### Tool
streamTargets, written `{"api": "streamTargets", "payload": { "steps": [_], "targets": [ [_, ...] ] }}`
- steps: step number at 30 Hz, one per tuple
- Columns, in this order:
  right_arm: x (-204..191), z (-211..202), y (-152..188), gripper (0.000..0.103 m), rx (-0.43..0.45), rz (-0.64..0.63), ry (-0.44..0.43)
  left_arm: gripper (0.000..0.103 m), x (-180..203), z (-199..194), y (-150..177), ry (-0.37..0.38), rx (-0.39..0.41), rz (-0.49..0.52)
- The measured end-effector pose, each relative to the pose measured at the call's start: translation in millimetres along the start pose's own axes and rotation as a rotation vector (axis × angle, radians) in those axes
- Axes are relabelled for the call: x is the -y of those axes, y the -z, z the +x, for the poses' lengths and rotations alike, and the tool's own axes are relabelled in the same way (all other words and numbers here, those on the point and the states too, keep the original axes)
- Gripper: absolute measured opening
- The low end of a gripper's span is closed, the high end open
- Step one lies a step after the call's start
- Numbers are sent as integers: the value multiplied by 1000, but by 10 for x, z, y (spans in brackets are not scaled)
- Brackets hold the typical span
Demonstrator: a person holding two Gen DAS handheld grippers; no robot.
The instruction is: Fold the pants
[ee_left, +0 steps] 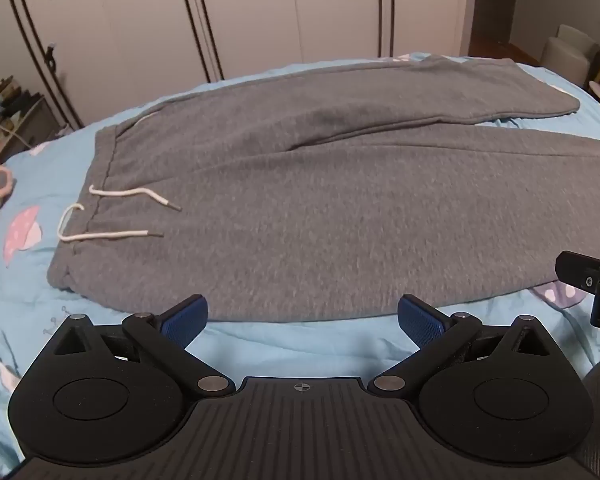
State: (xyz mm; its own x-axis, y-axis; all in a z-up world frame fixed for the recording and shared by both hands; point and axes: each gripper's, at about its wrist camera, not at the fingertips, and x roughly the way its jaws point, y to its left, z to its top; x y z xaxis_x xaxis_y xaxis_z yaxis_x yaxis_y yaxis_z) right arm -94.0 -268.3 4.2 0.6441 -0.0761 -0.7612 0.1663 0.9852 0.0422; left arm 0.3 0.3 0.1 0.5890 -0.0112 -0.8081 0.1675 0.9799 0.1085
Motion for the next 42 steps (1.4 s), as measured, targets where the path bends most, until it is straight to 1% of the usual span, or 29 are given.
{"api": "streamTargets", "payload": {
  "steps": [12,18,42],
  "targets": [
    [-45,-17,-27,99,1,-9,7,103,7,49,2,11,-6,10],
    [-20,22,-10,99,-4,-3,8,103,25,-3,-2,13,-5,21],
    [-16,26,-10,99,-11,4,15,103,52,16,-14,23,-11,40]
  ]
}}
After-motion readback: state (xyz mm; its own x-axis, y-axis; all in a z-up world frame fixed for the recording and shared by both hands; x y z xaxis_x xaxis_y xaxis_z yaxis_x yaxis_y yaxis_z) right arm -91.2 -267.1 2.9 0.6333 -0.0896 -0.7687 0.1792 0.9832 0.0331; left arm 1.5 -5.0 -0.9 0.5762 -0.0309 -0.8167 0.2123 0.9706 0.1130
